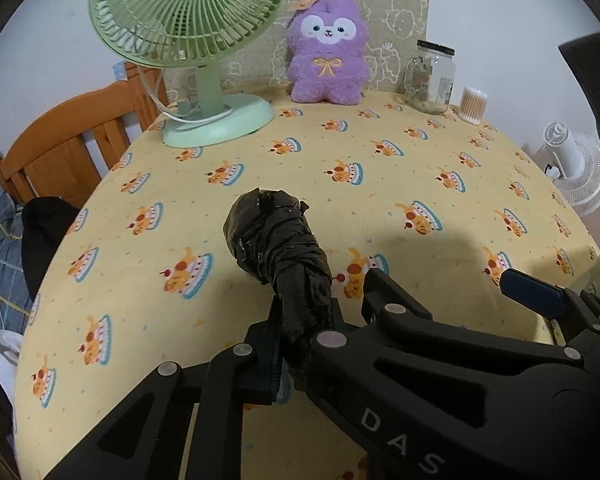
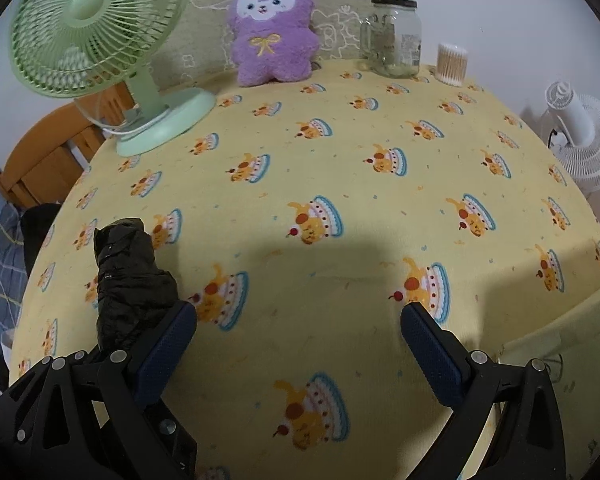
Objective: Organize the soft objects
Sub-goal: 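Lift the black bag with the left gripper and carry it toward the fabric box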
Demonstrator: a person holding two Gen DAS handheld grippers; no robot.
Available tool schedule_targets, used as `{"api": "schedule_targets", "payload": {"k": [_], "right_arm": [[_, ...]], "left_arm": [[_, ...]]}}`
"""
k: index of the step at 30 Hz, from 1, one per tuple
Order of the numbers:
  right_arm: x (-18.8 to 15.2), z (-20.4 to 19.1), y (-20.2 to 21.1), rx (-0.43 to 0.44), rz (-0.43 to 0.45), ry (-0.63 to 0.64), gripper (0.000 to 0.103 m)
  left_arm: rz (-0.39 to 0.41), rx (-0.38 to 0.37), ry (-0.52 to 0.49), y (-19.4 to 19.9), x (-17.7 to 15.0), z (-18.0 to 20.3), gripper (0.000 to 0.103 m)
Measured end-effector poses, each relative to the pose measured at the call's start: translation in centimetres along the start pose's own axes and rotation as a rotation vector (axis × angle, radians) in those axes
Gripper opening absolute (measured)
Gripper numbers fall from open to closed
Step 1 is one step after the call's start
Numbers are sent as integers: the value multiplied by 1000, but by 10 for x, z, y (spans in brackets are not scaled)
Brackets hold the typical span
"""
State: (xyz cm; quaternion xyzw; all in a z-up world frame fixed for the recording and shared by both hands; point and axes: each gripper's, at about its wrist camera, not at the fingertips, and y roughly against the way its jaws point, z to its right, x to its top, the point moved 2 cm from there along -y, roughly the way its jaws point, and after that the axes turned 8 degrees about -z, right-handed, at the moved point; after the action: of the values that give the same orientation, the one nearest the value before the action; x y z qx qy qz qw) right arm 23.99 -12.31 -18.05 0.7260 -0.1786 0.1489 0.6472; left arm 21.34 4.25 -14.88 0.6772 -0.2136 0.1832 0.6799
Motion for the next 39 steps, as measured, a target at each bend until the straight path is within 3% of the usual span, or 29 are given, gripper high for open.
{"api": "schedule_targets", "payload": {"k": [10, 20, 39], "right_arm": [[-15, -13, 39, 8, 52, 24, 103], [-28, -21, 85, -37, 98, 41, 103], [-45, -18, 160, -11, 215, 51, 103]], "left_arm": [[50, 1, 19, 38, -11, -6, 17], [106, -35, 42, 78, -23, -6, 18], [232, -21, 50, 146, -38, 4, 19]]}}
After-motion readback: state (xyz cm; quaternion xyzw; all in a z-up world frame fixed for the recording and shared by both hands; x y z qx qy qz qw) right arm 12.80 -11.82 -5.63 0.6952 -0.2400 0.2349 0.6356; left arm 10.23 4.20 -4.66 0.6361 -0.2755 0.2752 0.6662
